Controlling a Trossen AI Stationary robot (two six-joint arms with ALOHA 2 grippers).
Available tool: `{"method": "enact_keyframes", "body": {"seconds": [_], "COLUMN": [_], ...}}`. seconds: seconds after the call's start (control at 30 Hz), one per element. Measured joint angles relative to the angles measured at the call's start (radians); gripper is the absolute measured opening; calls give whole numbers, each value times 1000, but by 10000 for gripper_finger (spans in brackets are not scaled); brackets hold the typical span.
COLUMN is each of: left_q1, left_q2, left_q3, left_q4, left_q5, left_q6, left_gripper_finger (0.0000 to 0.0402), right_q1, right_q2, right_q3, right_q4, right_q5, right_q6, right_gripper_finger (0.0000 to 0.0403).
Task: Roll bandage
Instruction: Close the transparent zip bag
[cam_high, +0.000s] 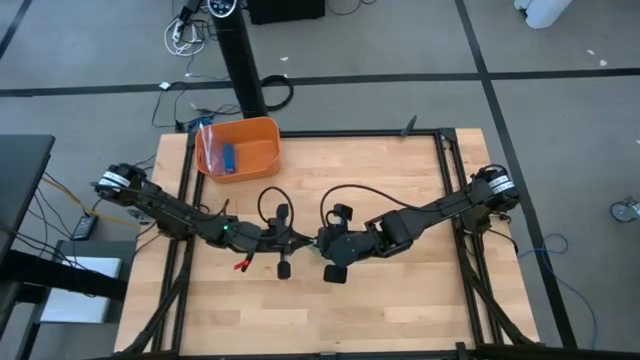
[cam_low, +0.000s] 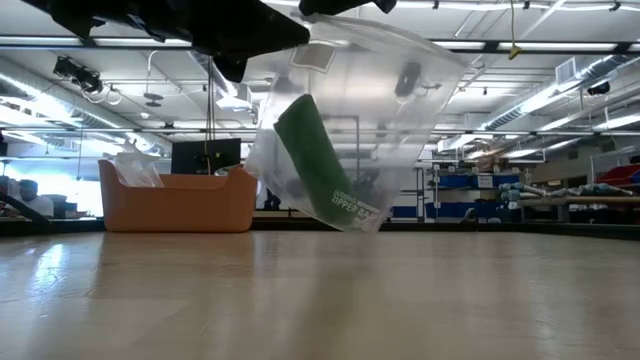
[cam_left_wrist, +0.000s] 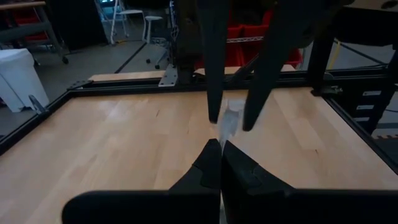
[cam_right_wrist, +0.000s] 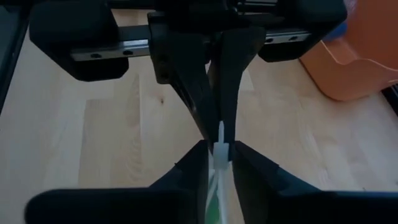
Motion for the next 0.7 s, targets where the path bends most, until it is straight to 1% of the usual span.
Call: {"method": "enact_keyframes", "body": {"seconds": [0.1, 0.33, 0.7], "left_q1": [0, 0, 1], "left_q2": [0, 0, 1], "left_q3": [0, 0, -1], "left_q4": [4, 13, 30], "left_q5": [0, 0, 1], "left_q6": [0, 1, 3], "left_gripper_finger": [0, 0, 0], "right_q1": [-9, -10, 6], "right_q2": [0, 0, 0], "right_q3": [0, 0, 2], "right_q4": [0, -11, -71], "right_q5": [-24, -25, -15], "right_q6": [-1, 0, 34], "right_gripper_finger": [52, 27, 21]}}
